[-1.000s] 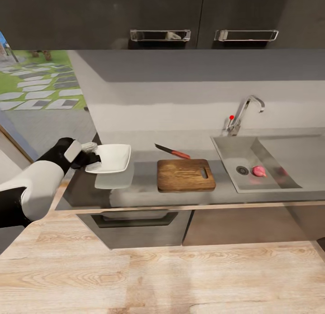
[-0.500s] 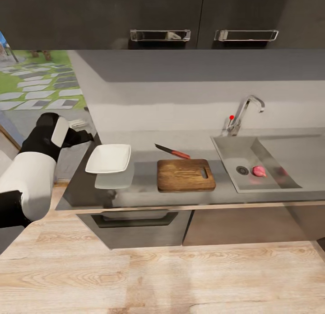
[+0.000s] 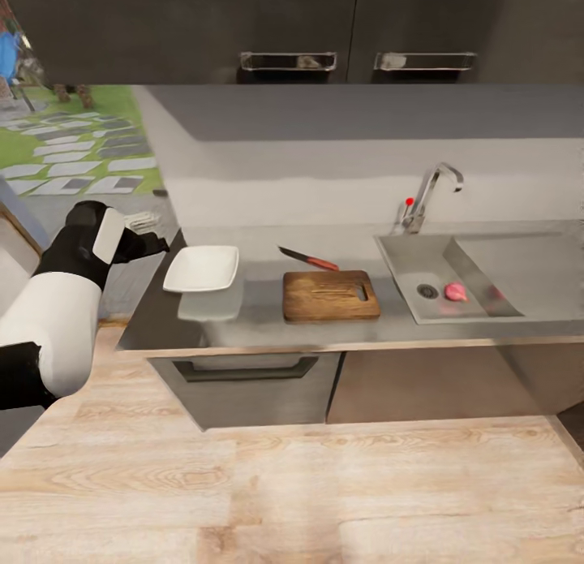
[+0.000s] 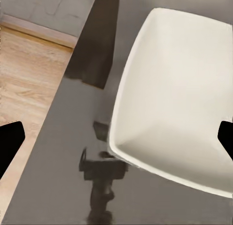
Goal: In the kitchen, take the Vidalia onion out of the sink, dice it on the chopping board with the paring knife, put the diced onion into the bowl on the countertop, then place both the paring knife and the chopping board into the sink.
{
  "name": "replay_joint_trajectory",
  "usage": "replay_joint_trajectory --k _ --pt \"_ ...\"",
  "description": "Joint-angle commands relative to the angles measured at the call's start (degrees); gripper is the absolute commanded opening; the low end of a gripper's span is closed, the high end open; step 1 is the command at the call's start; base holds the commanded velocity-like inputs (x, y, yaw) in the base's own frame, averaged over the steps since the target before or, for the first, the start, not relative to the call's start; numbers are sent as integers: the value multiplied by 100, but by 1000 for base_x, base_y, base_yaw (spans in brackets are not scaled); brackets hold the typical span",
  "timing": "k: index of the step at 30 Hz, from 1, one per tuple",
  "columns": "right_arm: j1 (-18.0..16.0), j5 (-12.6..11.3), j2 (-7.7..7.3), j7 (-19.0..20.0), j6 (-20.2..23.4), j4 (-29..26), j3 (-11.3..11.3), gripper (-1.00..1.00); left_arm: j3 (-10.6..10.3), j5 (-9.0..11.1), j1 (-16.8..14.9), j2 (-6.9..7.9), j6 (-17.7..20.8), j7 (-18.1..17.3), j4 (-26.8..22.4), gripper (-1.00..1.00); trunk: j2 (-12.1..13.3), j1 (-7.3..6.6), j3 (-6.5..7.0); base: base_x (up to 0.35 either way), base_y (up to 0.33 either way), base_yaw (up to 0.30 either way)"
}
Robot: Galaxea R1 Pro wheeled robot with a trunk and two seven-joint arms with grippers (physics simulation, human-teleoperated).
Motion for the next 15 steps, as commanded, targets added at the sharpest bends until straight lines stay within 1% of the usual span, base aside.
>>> replay_joint_trajectory --k 1,4,8,10,12,14,15 --pt "2 -46 -8 -49 -15 -12 48 100 6 61 -4 -3 16 48 2 100 -12 0 -10 -334 0 0" --pt "0 -41 -7 -48 -15 -13 48 100 1 57 -4 -23 16 48 14 100 -12 0 -10 -336 0 0" --pt "1 -38 -7 -49 -17 -13 48 100 -5 55 -4 -132 11 48 15 100 -12 0 -10 -314 -54 0" --pt "0 -38 -3 -49 -22 -13 48 100 -61 52 -4 -199 6 48 2 100 -12 0 -10 -127 -225 0" --pt "1 -38 0 -49 -23 -13 48 100 -152 52 -4 -215 2 48 -8 100 -12 0 -10 -57 -277 0" --pt "1 -37 1 -54 -24 -13 48 100 -300 53 -4 -226 5 48 -22 100 -12 0 -10 -27 -296 0" --pt "1 -37 1 -55 -24 -13 48 100 -327 53 -4 -229 5 48 -25 100 -12 0 -10 -17 -299 0"
